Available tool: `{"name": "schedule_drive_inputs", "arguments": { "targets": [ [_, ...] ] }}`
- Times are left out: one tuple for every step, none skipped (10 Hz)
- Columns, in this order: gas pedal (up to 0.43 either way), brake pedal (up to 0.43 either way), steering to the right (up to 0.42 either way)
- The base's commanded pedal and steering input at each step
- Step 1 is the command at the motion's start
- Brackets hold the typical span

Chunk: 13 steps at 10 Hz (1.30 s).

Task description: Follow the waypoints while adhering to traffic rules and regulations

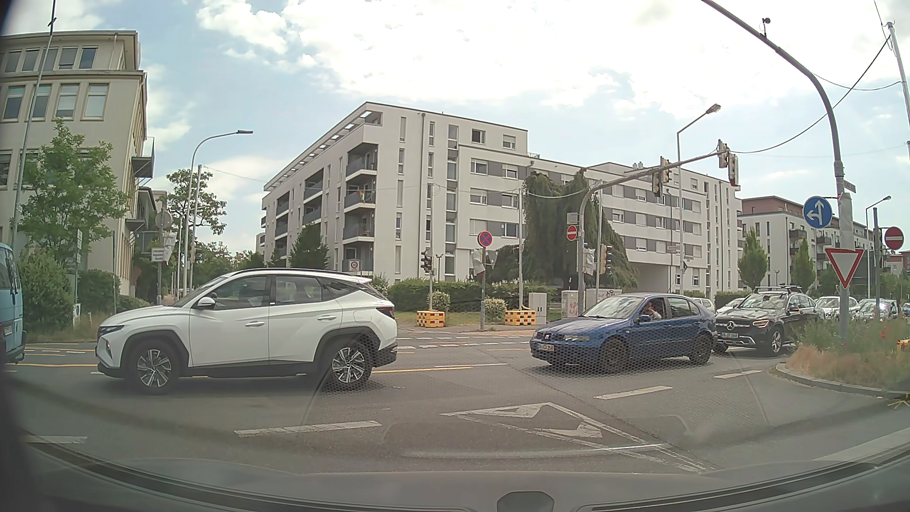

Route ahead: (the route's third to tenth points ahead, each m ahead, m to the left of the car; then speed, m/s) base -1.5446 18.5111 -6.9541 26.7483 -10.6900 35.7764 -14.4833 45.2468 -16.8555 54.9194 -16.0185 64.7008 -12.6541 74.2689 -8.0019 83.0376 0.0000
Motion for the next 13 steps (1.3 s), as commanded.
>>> {"name": "schedule_drive_inputs", "arguments": {
  "targets": [
    [0.000,0.335,-0.883],
    [0.000,0.335,-0.883],
    [0.000,0.335,-0.883],
    [0.000,0.335,-0.883],
    [0.000,0.335,-0.883],
    [0.000,0.335,-0.883],
    [0.000,0.335,-0.883],
    [0.000,0.335,-0.883],
    [0.000,0.335,-0.883],
    [0.000,0.335,-0.883],
    [0.000,0.335,-0.883],
    [0.000,0.341,-0.883],
    [0.000,0.335,-0.883]
  ]
}}
